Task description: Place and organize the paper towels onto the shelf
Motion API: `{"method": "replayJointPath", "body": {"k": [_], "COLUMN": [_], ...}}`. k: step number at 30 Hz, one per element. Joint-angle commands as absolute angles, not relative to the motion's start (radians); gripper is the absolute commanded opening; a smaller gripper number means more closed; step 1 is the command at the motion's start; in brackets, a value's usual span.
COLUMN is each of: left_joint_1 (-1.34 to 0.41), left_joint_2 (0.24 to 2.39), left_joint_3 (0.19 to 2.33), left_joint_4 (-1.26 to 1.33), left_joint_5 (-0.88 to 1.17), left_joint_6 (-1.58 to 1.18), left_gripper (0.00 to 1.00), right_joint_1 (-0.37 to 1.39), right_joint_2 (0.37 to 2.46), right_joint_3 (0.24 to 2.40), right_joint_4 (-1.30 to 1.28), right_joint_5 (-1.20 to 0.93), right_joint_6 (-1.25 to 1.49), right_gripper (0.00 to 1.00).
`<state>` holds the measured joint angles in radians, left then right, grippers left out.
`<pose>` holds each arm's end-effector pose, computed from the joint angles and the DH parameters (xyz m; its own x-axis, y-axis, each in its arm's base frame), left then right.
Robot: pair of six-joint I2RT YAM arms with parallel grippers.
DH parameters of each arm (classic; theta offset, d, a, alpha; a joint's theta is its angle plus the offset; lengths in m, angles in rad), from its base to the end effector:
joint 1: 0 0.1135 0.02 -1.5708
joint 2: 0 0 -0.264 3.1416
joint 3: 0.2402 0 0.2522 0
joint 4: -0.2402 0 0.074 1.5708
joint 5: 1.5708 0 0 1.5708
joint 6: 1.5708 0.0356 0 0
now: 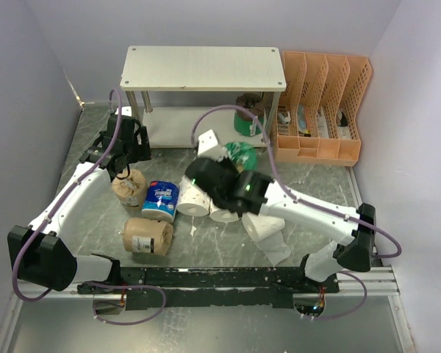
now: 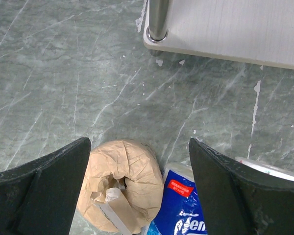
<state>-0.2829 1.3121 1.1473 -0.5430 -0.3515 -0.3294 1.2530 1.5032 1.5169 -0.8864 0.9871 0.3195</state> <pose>0.2776 -0.0679 0.3179 -0.5943 -0.1435 -0.7914 -0.1917 0.9809 -0.0340 0.1240 0.2818 0.3685 -0.3391 -0.4768 -0.8110 -0.2627 0.8758 -0.4050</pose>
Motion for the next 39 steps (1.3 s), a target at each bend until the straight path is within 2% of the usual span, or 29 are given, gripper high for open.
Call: {"method": "replayJointPath", "body": {"k": [1,7,16,25,30,31,34,36,37,39], "left_joint_1": [-0.276,-0.276,-0.275,-0.275,-0.269,-0.265,-0.252,-0.243,-0.238,-0.228], "left_joint_2": [1.314,1.312,1.305,1.316,1.34,1.343,1.345,1.342,1.34,1.335], "left_joint_3": [1.171,1.173,1.173,1.177,1.191,1.192,1.19,1.189,1.189,1.188], "left_joint_4": [-0.53,-0.528,-0.527,-0.526,-0.533,-0.534,-0.531,-0.528,-0.527,-0.525], "left_joint_5": [-0.344,-0.34,-0.35,-0.347,-0.332,-0.331,-0.327,-0.321,-0.316,-0.307], "left_joint_6": [-0.322,-0.322,-0.316,-0.314,-0.316,-0.316,-0.318,-0.315,-0.315,-0.314], "left_gripper": [0.93,0.93,0.93,0.92,0.92,0.91,0.92,0.94,0.94,0.96], "right_joint_1": [1.032,0.852,0.757,0.712,0.691,0.691,0.693,0.693,0.694,0.694], "right_joint_2": [1.455,1.615,1.95,2.071,2.118,2.125,2.105,2.052,2.031,1.978], "right_joint_3": [1.464,1.519,1.742,1.708,1.749,1.759,1.742,1.694,1.672,1.635], "right_joint_4": [-0.449,-0.191,-0.031,0.229,0.251,0.241,0.23,0.234,0.235,0.234], "right_joint_5": [0.892,0.75,0.702,0.649,0.63,0.63,0.63,0.597,0.585,0.567], "right_joint_6": [-0.064,-0.256,-0.412,-0.495,-0.487,-0.479,-0.442,-0.387,-0.367,-0.336], "right_gripper": [0.0,0.0,0.0,0.0,0.0,0.05,0.41,0.58,0.65,0.68]}}
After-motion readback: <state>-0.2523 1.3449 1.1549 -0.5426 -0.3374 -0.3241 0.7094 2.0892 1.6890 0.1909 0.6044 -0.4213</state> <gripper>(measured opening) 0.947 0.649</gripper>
